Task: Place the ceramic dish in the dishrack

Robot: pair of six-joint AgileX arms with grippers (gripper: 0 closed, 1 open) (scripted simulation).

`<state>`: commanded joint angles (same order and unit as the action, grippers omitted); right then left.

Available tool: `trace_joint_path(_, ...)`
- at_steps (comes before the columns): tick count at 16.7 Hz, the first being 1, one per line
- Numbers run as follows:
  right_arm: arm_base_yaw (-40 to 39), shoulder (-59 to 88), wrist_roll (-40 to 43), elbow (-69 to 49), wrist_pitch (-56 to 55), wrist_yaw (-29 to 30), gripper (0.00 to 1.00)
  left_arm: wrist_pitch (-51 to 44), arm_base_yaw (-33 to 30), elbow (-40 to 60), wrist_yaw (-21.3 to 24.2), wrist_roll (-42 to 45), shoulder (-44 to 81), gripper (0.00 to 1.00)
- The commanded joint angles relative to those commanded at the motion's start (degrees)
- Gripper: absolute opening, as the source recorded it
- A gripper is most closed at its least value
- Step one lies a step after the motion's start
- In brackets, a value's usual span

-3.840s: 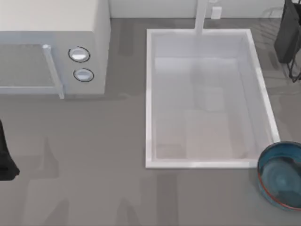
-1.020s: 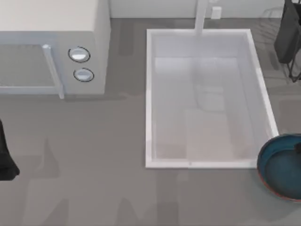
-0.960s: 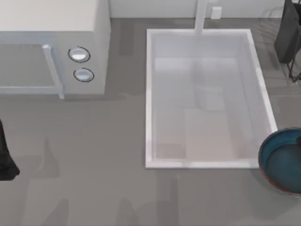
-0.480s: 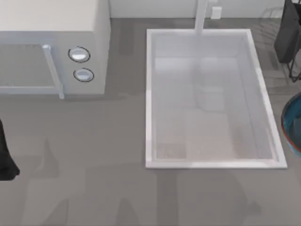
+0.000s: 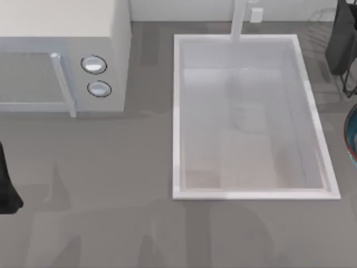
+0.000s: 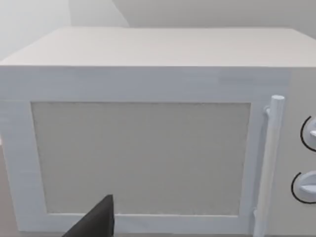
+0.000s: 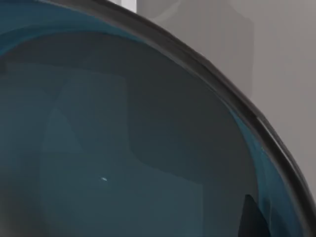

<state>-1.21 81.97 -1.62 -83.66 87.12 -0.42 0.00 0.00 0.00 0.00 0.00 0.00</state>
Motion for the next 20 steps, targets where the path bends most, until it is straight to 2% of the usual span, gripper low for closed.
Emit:
trace_joint_path(4, 1.86, -1.30, 0.23, 0.66, -3.40, -2.01, 0.00, 0.00, 0.00, 0.00, 0.00, 0.00, 0.00, 1.00)
trace_joint_path(7, 6.24, -4.01, 0.44, 2.38, -11.88, -6.28, 0.00, 0.00, 0.00, 0.00, 0.00, 0.00, 0.00, 1.00)
trace_joint_path(17, 28.50, -17.83, 0.53, 13.72, -62.14, -26.61, 0.00, 0.00, 0.00, 0.00, 0.00, 0.00, 0.00, 1.00)
trace_joint_path(20, 33.99, -22.18, 0.61, 16.45, -72.86, -31.64, 0.00, 0.00, 0.00, 0.00, 0.00, 0.00, 0.00, 1.00)
